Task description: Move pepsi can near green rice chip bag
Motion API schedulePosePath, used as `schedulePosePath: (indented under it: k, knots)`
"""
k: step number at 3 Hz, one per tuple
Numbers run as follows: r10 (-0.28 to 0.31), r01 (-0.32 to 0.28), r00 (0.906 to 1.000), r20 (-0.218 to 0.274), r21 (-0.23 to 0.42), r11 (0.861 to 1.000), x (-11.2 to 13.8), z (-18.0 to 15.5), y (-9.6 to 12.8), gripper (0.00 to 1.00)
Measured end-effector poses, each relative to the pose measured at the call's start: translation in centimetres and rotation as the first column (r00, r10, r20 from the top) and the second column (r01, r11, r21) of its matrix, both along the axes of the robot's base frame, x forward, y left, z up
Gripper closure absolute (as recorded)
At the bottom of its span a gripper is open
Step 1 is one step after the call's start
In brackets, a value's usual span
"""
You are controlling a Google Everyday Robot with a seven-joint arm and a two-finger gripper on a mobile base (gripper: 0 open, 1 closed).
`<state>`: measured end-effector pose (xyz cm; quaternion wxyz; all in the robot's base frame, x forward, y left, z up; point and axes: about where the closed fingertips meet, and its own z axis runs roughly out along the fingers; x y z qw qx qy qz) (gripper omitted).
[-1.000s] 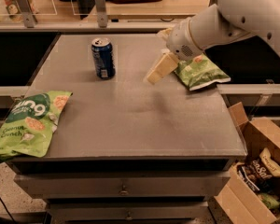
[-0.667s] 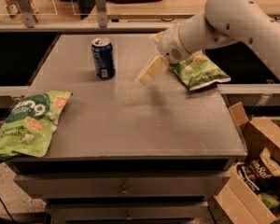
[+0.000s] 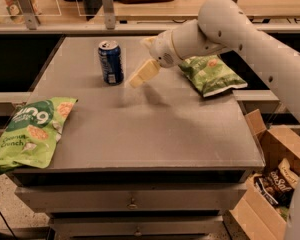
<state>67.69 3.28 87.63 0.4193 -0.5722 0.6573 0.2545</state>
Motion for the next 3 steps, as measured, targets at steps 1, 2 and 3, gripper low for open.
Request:
schedulePosePath:
  k: [1, 2, 3]
  knots:
    - [0.051, -0.049, 0.9985, -0.019, 0.055, 0.997, 0.8, 0.1, 3.4, 0.0]
    - [0.102, -0.098, 0.994, -0.037, 0.109, 0.989, 1.2, 0.2, 6.3, 0.16]
    - [0.138, -0.129, 0.9887, -0.059, 0.14, 0.982, 1.2, 0.0, 8.3, 0.39]
